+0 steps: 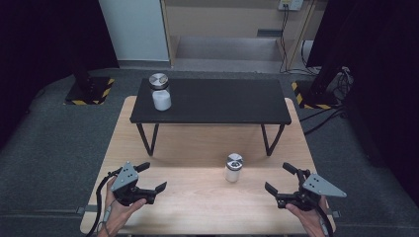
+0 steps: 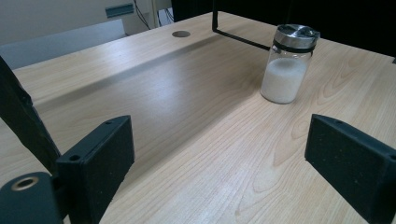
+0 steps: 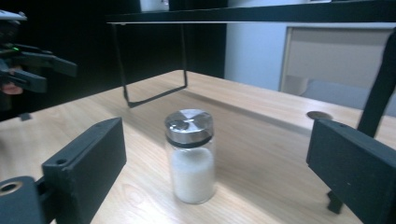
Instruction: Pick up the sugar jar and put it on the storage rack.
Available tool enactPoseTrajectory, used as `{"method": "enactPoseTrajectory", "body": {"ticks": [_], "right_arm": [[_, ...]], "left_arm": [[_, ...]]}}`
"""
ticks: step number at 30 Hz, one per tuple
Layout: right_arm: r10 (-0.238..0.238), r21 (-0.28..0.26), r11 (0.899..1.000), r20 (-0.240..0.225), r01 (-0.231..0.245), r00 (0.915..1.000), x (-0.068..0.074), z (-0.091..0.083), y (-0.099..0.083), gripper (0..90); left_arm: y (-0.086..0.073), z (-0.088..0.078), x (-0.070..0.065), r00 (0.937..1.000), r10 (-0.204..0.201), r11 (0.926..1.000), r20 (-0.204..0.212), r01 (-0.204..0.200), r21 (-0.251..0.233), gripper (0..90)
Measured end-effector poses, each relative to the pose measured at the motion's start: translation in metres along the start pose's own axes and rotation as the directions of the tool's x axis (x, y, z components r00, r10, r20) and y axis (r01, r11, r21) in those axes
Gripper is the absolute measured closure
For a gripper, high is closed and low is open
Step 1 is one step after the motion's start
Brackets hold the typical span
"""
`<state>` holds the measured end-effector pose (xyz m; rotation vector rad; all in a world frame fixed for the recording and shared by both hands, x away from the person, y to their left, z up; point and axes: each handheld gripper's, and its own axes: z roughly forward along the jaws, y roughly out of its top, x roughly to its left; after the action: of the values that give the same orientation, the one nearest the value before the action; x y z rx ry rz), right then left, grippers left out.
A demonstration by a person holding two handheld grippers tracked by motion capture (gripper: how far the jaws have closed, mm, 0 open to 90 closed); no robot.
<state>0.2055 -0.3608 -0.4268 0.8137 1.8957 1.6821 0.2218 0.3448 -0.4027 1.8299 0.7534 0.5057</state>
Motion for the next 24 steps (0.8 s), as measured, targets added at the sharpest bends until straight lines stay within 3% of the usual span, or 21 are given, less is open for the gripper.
{"method": "enactPoseTrajectory", "body": {"ticks": [5, 13, 19, 24], "right_arm": [[-0.05, 0.046, 0.998, -0.025, 0.052, 0.9984, -0.001, -0.001, 0.018, 3.5], [-0.065, 0.1, 0.992, -0.061, 0.071, 0.996, -0.007, -0.01, 0.06, 1.2], [-0.068, 0.208, 0.974, -0.086, 0.085, 0.9939, -0.012, -0.013, 0.098, 1.2], [-0.068, 0.242, 0.966, -0.109, 0.093, 0.9917, -0.016, -0.014, 0.116, 1.3]], "left_arm": [[0.0, 0.0, 0.0, 1.0, -0.003, 1.0, 0.001, 0.003, -0.002, 7.2], [-0.001, -0.001, 0.001, 1.0, -0.007, 1.0, 0.001, 0.007, -0.004, 7.2], [-0.003, -0.002, 0.003, 0.9997, -0.024, 0.9996, 0.006, 0.024, -0.015, 6.6], [-0.004, -0.002, 0.005, 0.9992, -0.035, 0.9989, 0.016, 0.036, -0.03, 4.8]]}}
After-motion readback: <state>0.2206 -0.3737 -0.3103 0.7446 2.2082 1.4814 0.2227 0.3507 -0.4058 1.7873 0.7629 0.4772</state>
